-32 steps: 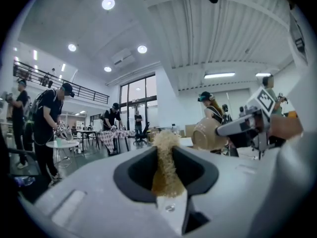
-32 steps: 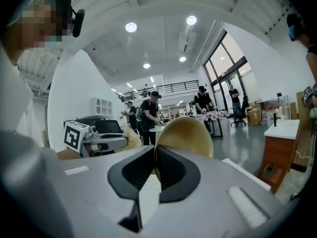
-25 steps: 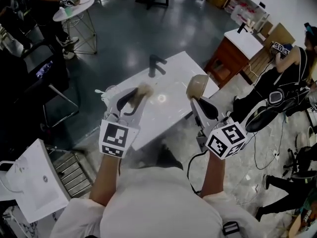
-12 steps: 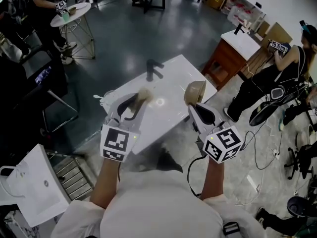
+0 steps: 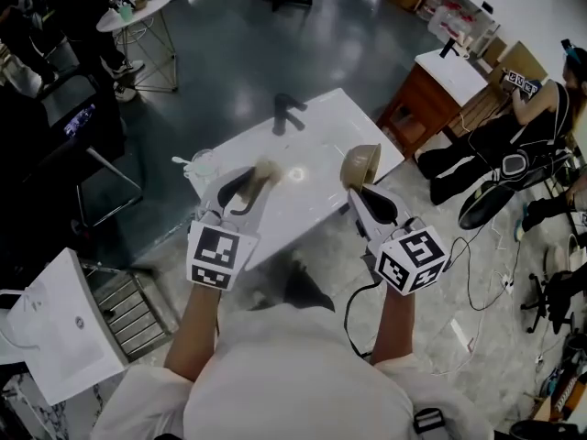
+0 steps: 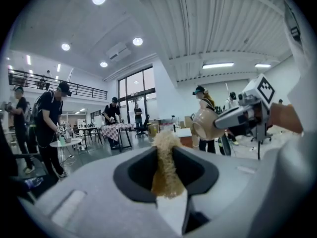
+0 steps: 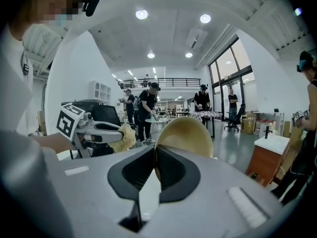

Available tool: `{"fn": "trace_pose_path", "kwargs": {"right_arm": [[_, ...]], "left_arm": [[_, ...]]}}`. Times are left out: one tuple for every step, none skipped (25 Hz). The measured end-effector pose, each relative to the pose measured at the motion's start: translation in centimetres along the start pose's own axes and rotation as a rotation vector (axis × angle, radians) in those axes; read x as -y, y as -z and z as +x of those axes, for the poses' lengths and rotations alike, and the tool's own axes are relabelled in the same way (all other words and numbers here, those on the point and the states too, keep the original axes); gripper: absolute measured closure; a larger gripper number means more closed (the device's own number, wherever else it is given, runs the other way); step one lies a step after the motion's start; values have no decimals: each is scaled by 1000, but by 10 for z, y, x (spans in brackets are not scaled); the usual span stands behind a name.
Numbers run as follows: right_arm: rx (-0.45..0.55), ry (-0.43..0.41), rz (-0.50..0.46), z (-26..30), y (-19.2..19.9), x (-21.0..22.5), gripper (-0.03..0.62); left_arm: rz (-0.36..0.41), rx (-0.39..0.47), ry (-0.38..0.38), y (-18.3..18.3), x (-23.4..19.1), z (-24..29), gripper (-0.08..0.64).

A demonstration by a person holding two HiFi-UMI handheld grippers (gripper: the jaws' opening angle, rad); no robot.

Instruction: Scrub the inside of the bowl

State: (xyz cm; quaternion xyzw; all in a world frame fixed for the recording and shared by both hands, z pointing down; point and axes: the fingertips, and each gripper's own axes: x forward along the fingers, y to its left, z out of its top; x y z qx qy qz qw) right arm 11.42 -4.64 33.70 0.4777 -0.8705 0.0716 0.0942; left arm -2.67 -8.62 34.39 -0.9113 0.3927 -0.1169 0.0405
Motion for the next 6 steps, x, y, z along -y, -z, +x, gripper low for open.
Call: {"fn": "trace_pose_path", "kwargs": {"right_arm": [[-3, -4, 0, 1, 2, 0, 574], [-6, -8, 1, 2, 3, 0, 574], [-9, -12, 2, 3, 5, 1, 574], [-12, -15, 2, 4, 6, 2, 574], [-15, -17, 3, 5, 9, 3, 574], [-19, -19, 3, 5, 11, 4, 574]], "left_arm": [[-3, -3, -3, 2, 0, 0, 459], [-5, -6, -7, 3, -1, 1, 459], [-7, -8, -10, 4, -1, 2, 459], [-9, -11, -12, 6, -1, 3, 459], [-11, -13, -14, 7, -1, 4, 459], [-13, -16, -16, 9, -1, 6, 457]]}}
